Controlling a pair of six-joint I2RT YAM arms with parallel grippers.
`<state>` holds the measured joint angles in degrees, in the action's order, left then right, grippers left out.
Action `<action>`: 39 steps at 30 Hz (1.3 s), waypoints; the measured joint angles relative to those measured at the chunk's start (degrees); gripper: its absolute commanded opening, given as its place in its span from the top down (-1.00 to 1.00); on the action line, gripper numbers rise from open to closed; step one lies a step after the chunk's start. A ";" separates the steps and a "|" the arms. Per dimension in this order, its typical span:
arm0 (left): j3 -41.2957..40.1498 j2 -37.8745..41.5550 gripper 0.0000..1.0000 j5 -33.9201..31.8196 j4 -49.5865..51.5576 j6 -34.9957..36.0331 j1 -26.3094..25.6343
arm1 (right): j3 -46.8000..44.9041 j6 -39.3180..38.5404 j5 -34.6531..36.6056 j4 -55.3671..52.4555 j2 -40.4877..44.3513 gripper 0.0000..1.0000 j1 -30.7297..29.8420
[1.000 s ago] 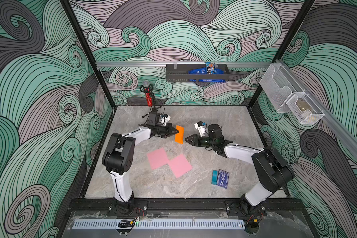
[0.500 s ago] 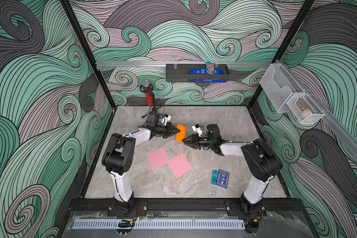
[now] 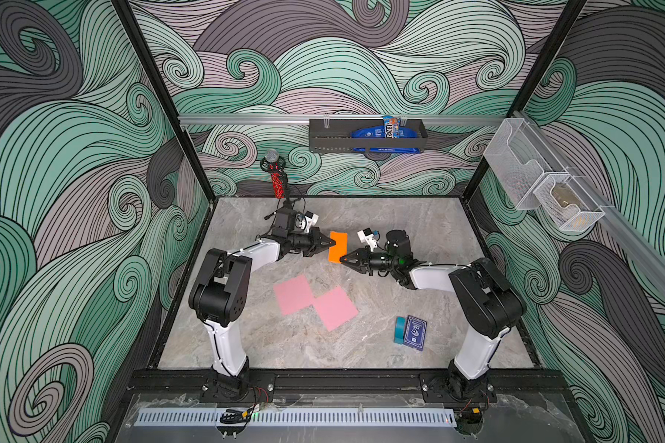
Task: Fold the square paper along the opposite sides
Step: Place the paper at the center of the board.
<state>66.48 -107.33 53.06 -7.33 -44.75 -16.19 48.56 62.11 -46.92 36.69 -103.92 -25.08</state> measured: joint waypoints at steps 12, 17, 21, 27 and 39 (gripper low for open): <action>0.02 0.66 0.42 -0.11 0.55 0.61 0.04 | 0.20 -2.21 1.05 -2.67 0.07 1.00 0.07; 0.28 1.55 0.11 -2.54 4.26 3.23 0.22 | 2.64 -6.84 3.13 -7.96 -0.42 1.00 1.49; 0.17 4.37 -0.03 -7.52 8.37 6.19 0.37 | 8.09 -10.88 4.55 -10.93 -4.79 1.00 3.98; -5.86 12.57 -0.57 -14.69 9.07 9.38 0.37 | 18.86 -16.68 5.66 -18.03 -15.02 1.00 6.21; -10.19 13.81 -0.97 -20.17 9.94 11.15 0.37 | 30.77 -21.18 4.96 -28.57 -25.73 0.87 6.32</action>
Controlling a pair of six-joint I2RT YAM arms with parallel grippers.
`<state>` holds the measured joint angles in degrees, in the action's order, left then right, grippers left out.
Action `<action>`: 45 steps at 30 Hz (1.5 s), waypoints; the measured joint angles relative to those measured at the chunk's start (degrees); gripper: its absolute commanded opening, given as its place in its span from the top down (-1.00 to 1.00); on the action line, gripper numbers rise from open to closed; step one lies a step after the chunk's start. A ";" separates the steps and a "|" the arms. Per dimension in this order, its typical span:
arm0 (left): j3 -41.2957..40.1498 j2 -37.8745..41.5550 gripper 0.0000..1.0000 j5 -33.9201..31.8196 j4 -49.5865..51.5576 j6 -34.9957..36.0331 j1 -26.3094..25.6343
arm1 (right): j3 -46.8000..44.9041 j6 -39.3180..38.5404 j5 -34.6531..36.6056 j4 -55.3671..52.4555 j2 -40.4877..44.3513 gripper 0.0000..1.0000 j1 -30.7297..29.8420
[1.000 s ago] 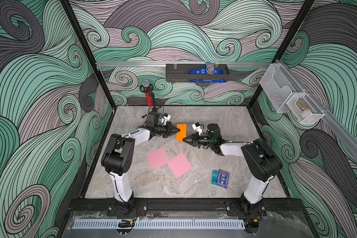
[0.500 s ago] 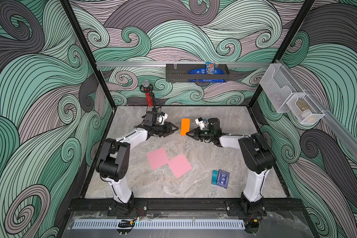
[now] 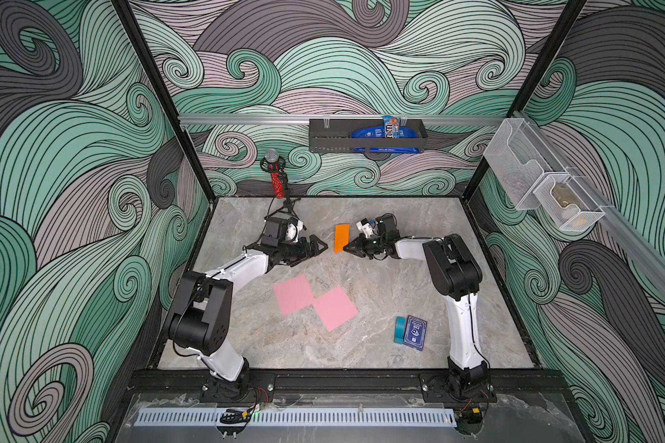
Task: Fold the square paper along the opposite sides
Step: Place the paper at the center of the board.
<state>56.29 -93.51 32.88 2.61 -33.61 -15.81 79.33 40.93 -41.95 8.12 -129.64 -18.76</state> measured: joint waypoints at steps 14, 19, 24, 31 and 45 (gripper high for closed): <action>-2.05 1.49 -0.89 -1.16 -0.90 0.28 0.00 | 4.07 -1.84 -0.61 -7.06 -1.99 0.64 1.79; -2.05 1.49 -0.80 -1.14 -0.92 0.42 0.00 | 4.13 -2.51 -0.68 -8.07 -1.99 0.60 2.19; -2.03 1.49 -0.75 -1.16 -0.90 0.42 0.02 | 4.90 -3.48 -0.55 -9.49 -1.97 0.51 2.32; -2.05 1.51 -0.71 -1.14 -0.92 0.42 0.44 | 6.69 -5.53 1.03 -13.31 -1.75 0.39 2.36; -2.05 2.10 -0.67 -0.98 -1.01 0.39 1.73 | 5.07 -10.21 9.53 -21.27 3.21 0.30 2.36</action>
<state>54.24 -91.42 31.90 1.61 -33.21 -14.09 84.40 30.72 -32.42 -13.15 -126.43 -16.40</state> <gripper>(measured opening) 0.840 0.357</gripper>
